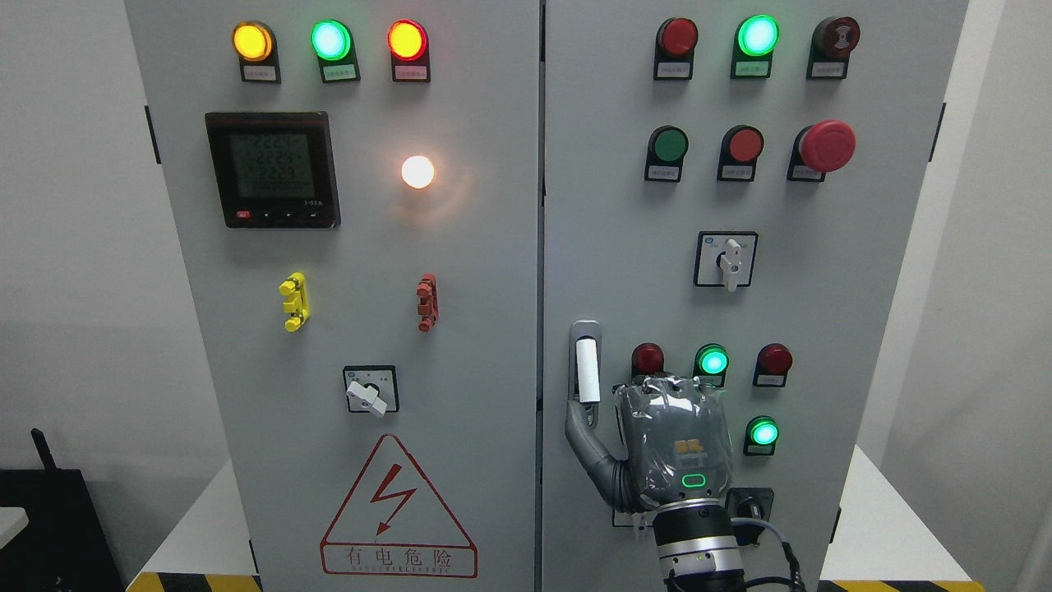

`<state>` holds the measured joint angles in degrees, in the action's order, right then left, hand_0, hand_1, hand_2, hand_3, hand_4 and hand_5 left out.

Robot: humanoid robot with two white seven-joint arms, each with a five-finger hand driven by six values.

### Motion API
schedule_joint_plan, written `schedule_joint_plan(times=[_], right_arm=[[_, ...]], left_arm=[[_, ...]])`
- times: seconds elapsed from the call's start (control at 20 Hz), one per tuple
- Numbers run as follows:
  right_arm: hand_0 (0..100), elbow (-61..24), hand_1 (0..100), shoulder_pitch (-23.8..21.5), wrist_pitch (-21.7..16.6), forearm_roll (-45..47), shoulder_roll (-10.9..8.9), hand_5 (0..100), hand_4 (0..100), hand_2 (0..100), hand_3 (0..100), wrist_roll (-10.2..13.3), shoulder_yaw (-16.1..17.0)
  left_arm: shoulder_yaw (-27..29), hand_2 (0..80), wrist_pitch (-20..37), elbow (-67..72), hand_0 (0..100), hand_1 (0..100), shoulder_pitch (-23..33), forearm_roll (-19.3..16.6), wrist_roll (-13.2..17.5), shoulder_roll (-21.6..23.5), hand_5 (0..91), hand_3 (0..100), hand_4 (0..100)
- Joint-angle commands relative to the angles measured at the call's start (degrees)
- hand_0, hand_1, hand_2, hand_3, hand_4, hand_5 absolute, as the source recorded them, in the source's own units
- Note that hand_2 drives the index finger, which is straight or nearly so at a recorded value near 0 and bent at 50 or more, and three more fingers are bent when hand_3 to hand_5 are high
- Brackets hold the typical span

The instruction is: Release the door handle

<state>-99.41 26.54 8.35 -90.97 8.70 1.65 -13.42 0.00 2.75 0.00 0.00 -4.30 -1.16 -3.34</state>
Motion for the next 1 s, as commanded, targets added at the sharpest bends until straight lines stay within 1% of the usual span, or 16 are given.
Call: schedule_joint_plan(times=[0.0,0.95], right_arm=[[49,0.0,0,0.0,0.8,0.0,0.00,97,89,97,100,0.0,0.0],[50,-0.1,0,0.0,1.3,0.0,0.00,98,89,97,100,0.0,0.1]], left_arm=[[0.1,0.0,0.0,0.5,12,39,-0.2,0.0,0.0,0.0,0.0,0,0],[0.1,0.0,0.0,0.5,12,39,-0.1,0.0,0.0,0.0,0.0,0,0]])
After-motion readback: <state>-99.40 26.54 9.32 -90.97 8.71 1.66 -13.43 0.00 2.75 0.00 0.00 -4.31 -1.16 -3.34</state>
